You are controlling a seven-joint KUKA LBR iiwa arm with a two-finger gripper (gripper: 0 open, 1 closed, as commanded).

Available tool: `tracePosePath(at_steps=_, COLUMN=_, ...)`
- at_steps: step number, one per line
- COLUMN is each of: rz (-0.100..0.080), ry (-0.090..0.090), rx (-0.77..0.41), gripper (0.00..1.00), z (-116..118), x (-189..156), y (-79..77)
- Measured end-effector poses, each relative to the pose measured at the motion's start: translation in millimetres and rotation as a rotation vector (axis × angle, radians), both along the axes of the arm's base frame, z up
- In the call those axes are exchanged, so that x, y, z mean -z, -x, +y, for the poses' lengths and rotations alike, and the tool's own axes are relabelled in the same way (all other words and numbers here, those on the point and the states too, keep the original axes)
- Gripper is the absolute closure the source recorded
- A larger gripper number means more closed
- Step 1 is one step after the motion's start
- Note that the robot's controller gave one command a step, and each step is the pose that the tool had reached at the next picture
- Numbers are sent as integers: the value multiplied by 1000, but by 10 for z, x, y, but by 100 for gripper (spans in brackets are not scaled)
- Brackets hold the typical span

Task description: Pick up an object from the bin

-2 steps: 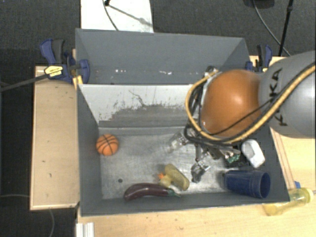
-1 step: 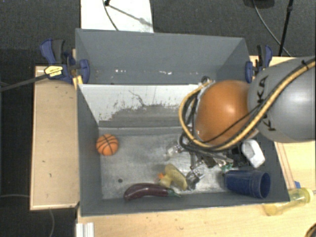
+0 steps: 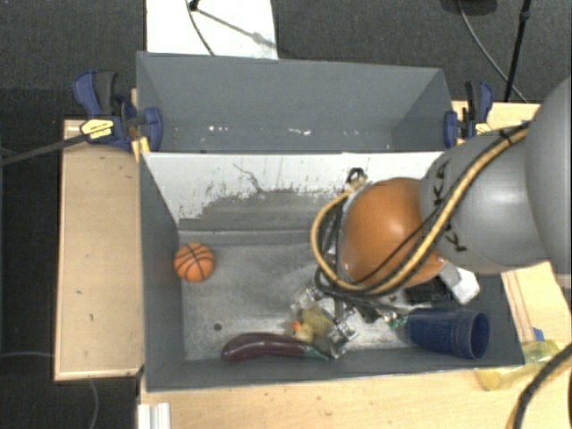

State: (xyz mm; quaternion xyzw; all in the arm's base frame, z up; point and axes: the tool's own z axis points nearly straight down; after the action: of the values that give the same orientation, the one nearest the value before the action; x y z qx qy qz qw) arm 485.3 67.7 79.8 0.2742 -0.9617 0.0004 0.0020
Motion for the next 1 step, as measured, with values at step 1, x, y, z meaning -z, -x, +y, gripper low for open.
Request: tracePosePath(at_steps=1, rz=0, ry=0, rx=0, gripper=100, z=0, x=1, y=0)
